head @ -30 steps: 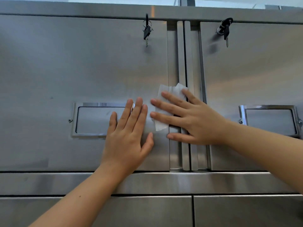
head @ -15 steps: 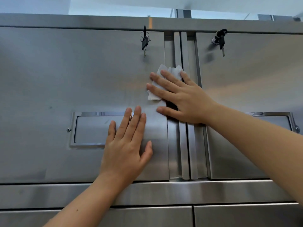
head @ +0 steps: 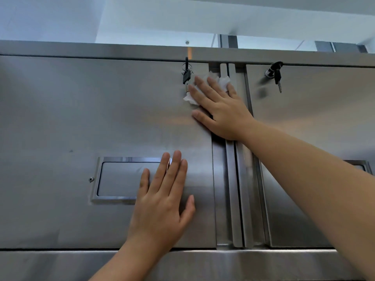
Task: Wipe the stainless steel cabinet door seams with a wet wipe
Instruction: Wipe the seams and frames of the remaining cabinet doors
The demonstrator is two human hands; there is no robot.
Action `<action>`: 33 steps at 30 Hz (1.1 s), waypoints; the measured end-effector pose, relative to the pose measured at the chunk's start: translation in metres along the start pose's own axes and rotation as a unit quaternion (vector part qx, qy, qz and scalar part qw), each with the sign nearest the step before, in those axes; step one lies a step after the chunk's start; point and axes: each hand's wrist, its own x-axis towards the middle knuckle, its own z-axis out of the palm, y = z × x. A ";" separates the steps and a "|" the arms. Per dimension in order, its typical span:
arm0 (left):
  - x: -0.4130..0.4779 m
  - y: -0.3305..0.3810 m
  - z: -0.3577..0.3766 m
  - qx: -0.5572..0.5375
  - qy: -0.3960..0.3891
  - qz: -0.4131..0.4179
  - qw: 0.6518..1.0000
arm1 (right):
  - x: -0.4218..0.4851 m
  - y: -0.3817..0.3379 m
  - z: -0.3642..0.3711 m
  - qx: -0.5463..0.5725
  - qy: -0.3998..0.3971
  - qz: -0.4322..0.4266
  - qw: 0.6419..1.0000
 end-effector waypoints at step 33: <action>0.001 0.000 -0.002 -0.021 0.003 0.003 1.000 | -0.010 0.003 -0.002 -0.084 -0.019 0.130 0.988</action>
